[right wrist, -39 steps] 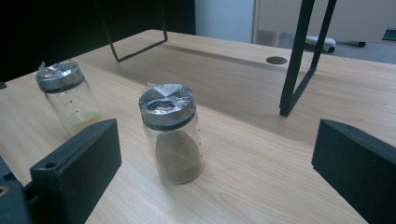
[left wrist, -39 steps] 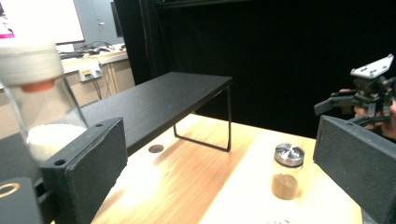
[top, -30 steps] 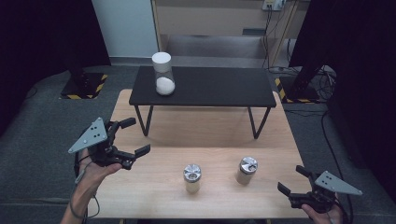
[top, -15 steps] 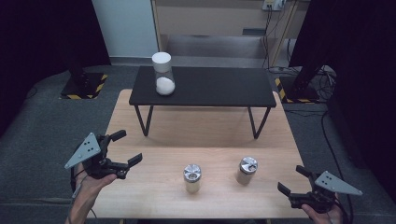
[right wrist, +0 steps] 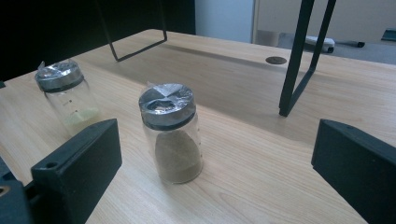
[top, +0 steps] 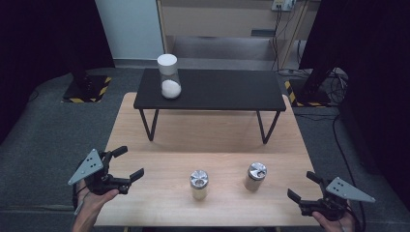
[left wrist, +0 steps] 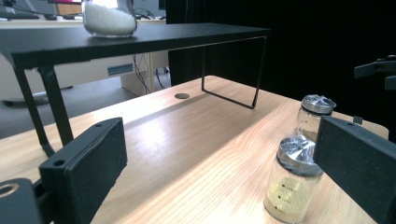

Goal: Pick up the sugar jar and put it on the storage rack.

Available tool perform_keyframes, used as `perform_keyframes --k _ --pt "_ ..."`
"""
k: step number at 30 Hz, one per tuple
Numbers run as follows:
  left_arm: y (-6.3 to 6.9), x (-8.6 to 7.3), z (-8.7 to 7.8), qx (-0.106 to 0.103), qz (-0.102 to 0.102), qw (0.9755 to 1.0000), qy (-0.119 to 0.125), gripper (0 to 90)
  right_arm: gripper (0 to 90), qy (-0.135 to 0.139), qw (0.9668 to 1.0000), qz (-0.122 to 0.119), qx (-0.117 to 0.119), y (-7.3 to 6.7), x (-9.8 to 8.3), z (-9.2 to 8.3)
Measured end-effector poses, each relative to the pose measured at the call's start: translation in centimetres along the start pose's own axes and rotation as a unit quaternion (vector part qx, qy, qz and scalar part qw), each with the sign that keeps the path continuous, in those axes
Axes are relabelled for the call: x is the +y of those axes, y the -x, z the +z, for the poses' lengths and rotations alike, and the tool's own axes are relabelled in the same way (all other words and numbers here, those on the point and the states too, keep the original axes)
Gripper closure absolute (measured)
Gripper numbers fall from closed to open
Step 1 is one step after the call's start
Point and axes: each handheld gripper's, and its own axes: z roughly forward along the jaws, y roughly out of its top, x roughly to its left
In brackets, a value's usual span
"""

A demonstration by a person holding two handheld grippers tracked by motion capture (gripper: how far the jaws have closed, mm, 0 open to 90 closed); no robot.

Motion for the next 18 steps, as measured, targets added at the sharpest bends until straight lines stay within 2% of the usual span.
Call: perform_keyframes --k 8,13,18 --pt "0.1 -1.4 -0.1 -0.002 -0.007 0.9999 -0.007 2.0 2.4 -0.001 1.0000 -0.001 0.001 0.0 0.0 0.0" --pt "0.3 -1.8 0.2 -0.002 -0.001 0.9997 -0.024 2.1 2.4 0.000 1.0000 -0.001 0.002 0.0 0.0 0.0" --pt "0.3 -2.5 0.4 -0.004 -0.003 0.9996 -0.027 2.2 2.4 -0.001 1.0000 0.000 0.002 0.0 0.0 0.0"
